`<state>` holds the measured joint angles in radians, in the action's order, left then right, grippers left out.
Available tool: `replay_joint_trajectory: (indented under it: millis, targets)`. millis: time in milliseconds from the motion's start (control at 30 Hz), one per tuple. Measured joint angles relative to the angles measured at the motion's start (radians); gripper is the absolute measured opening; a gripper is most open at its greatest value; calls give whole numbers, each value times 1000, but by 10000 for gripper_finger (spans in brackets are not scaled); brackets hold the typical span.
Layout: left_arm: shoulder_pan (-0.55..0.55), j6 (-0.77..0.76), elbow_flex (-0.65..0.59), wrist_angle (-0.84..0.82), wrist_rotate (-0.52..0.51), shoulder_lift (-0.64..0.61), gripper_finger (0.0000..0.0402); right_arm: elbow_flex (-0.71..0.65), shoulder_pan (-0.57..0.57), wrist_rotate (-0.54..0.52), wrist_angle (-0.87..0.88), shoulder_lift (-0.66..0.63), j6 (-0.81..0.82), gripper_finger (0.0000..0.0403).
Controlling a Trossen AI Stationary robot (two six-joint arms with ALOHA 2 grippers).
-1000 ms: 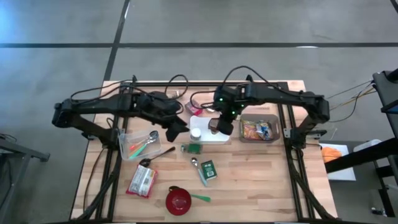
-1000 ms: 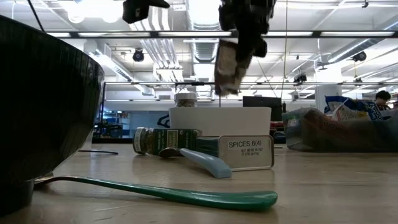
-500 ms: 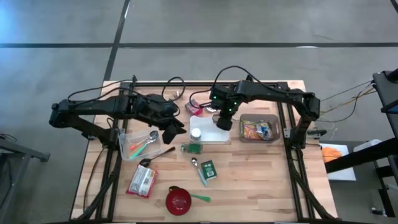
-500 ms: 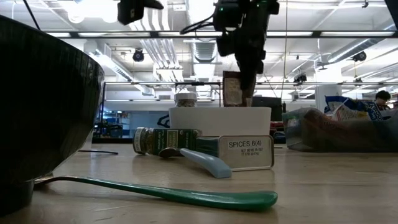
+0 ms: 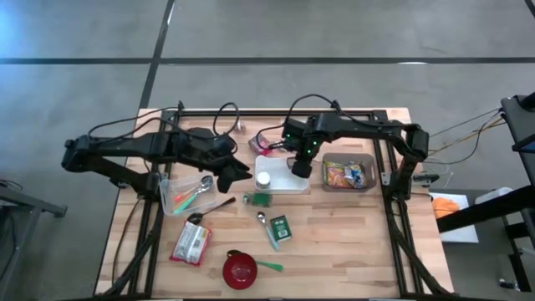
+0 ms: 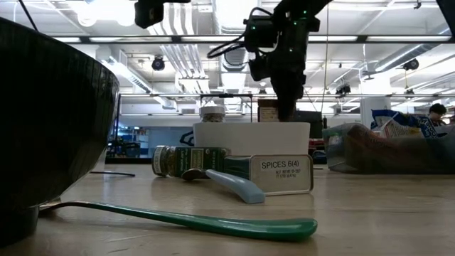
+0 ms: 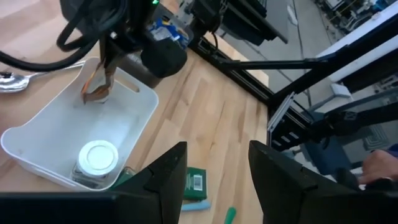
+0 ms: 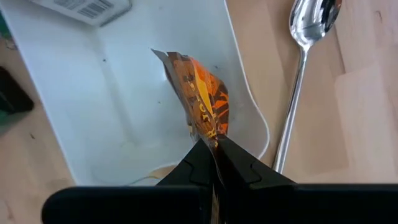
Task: Pick & Place Food Item
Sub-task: Put the orange seasoning pack into the white bin
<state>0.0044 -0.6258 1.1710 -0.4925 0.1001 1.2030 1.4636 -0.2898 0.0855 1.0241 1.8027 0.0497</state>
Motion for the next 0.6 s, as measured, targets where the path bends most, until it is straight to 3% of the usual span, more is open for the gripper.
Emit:
replay_joint_trajectory:
  millis: [600]
  targets:
    - [-2, 2, -1, 2, 0, -11, 174, -66, -7, -10, -53, 0, 23, 8]
